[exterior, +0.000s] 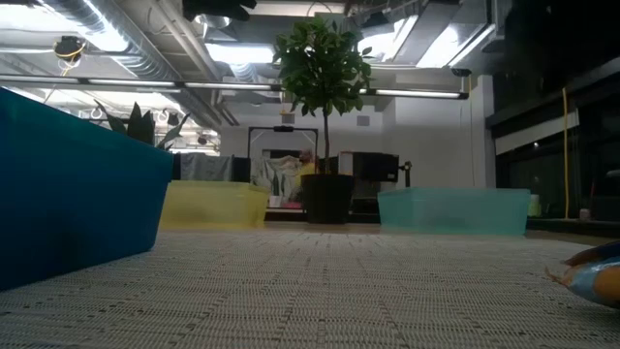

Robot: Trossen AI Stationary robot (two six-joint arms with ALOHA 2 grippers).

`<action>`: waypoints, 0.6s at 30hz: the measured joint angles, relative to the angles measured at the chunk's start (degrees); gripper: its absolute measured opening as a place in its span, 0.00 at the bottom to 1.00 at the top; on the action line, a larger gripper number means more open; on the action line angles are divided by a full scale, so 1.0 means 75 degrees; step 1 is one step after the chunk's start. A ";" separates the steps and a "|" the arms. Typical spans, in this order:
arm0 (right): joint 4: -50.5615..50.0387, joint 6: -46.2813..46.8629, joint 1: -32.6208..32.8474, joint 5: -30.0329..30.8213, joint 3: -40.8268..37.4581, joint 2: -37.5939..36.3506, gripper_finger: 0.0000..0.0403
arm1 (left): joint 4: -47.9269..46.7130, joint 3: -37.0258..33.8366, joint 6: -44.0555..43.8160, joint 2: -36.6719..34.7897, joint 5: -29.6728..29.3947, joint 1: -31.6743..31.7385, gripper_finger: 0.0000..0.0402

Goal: Pick and place Granola Bars by type
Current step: Put the red granola bar into the yellow transparent bin

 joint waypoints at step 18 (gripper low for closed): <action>-0.4040 -0.0193 -0.0263 0.2100 0.0000 -0.2931 0.09 | -0.0003 0.0000 -0.0370 0.0000 0.0021 -0.0003 0.39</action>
